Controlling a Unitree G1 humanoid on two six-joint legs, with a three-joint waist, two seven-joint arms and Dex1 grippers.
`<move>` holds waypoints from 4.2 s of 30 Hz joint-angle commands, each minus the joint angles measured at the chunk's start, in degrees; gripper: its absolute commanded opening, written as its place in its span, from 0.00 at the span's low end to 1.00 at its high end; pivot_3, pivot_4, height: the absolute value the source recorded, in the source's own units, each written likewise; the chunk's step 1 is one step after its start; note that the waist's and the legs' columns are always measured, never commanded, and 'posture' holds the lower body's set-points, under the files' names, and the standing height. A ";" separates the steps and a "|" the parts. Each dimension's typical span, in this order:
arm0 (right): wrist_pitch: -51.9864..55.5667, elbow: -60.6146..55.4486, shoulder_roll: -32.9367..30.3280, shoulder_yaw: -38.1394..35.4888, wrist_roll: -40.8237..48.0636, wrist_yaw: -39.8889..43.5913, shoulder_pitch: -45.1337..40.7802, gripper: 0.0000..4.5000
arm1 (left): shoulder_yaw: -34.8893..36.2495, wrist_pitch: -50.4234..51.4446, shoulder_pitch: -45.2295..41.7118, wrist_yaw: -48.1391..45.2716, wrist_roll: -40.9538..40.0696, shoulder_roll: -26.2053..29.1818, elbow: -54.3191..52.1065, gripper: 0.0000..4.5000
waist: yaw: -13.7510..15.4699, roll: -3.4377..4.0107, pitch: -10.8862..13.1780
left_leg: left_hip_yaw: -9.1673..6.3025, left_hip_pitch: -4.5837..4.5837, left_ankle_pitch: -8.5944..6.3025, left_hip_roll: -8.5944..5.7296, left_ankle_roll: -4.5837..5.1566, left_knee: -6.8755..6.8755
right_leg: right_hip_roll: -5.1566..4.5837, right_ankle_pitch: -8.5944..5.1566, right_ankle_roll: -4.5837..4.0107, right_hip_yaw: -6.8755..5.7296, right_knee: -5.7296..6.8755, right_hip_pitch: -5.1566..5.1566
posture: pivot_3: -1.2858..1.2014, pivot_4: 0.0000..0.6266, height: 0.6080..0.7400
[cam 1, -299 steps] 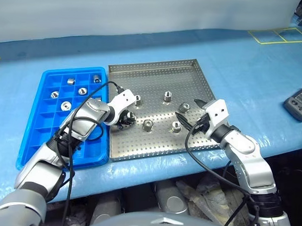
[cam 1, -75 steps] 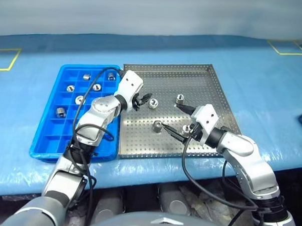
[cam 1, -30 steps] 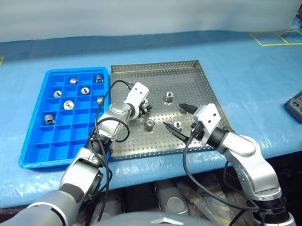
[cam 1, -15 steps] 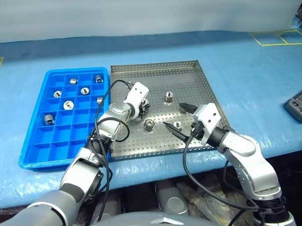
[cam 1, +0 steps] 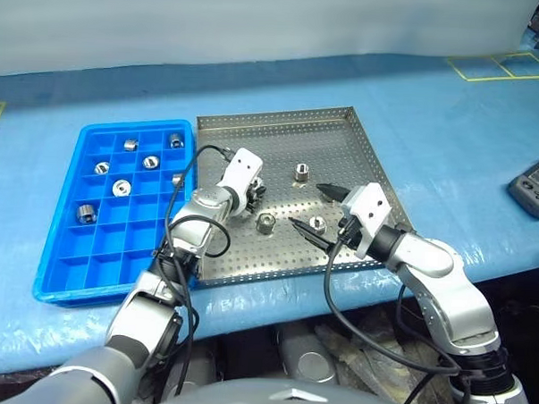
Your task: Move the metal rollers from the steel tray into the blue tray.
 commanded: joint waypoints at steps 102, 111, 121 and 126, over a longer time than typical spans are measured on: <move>1.38 -2.42 -4.00 -0.53 -1.22 0.64 3.51 1.00 | -11.57 -5.59 12.29 -15.36 -3.43 11.46 -19.43 0.99 | 2.49 0.12 0.02 | -1.53 0.37 0.22 0.01 -0.62 -0.34 | -0.16 -0.55 -0.74 -1.72 -0.07 0.77 | 0.41 0.24 1.00; 0.90 -2.21 -3.40 0.09 -1.54 0.53 3.38 1.00 | -12.21 -2.79 12.28 -15.30 -3.66 9.96 -17.05 0.99 | 2.51 0.12 0.03 | -1.53 0.37 0.22 0.01 -0.61 -0.34 | -0.17 -0.54 -0.72 -1.70 -0.07 0.76 | 0.41 0.24 1.00; 0.66 -1.86 -3.09 0.80 -1.92 0.73 3.02 1.00 | -11.66 -2.50 12.70 -14.67 -4.00 8.55 -16.19 0.72 | 2.53 0.12 0.03 | -1.53 0.37 0.22 0.01 -0.60 -0.34 | -0.17 -0.54 -0.71 -1.68 -0.07 0.76 | 0.41 0.24 1.00; 0.51 -1.44 -3.10 1.04 -2.08 1.06 2.47 1.00 | -11.22 -2.52 12.92 -14.18 -4.38 7.86 -16.02 0.68 | 2.58 0.12 0.03 | -1.53 0.37 0.22 0.01 -0.60 -0.33 | -0.17 -0.53 -0.70 -1.67 -0.06 0.76 | 0.42 0.24 1.00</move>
